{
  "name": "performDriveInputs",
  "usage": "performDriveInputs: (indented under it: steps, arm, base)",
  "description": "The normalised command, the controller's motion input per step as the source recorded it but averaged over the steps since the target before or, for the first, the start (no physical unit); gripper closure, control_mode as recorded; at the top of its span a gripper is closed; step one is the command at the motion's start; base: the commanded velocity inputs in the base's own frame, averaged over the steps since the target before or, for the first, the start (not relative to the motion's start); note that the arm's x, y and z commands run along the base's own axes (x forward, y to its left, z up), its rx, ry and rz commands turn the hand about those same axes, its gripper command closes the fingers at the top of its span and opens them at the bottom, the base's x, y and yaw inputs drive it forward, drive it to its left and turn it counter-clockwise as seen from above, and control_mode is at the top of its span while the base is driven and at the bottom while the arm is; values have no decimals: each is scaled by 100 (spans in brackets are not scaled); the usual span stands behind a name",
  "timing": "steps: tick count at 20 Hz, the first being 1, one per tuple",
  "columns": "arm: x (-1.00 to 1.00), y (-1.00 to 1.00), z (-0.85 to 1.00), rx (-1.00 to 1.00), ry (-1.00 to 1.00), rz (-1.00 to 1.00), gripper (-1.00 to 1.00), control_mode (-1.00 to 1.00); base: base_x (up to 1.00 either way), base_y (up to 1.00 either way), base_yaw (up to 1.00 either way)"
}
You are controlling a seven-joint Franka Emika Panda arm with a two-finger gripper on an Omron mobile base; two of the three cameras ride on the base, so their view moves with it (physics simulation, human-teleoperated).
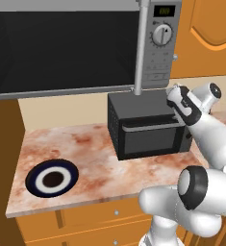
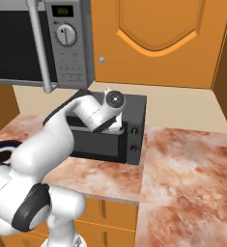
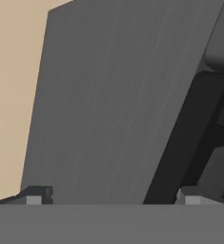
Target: Pick up the bagel from the plate, place it on the toaster oven rack, close the door, and set the timer.
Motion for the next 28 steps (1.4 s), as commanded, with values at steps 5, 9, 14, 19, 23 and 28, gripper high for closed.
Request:
performDriveInputs:
  steps: [5,9,14,19,23,28]
  arm:
    - [32,0,28,0,0,-3,-100,-100]
    - [38,0,30,0,0,-4,-100,-100]
    - [12,-4,47,0,-4,-6,-100,-100]
    - [-16,-7,43,0,-23,-7,-100,-100]
    - [-18,-2,38,0,-31,-6,-100,-100]
    - [-15,0,46,0,-35,-5,-100,-100]
  base:
    - [0,0,0]
    - [0,0,0]
    - [0,0,0]
    - [0,0,0]
    - [0,0,0]
    - [0,0,0]
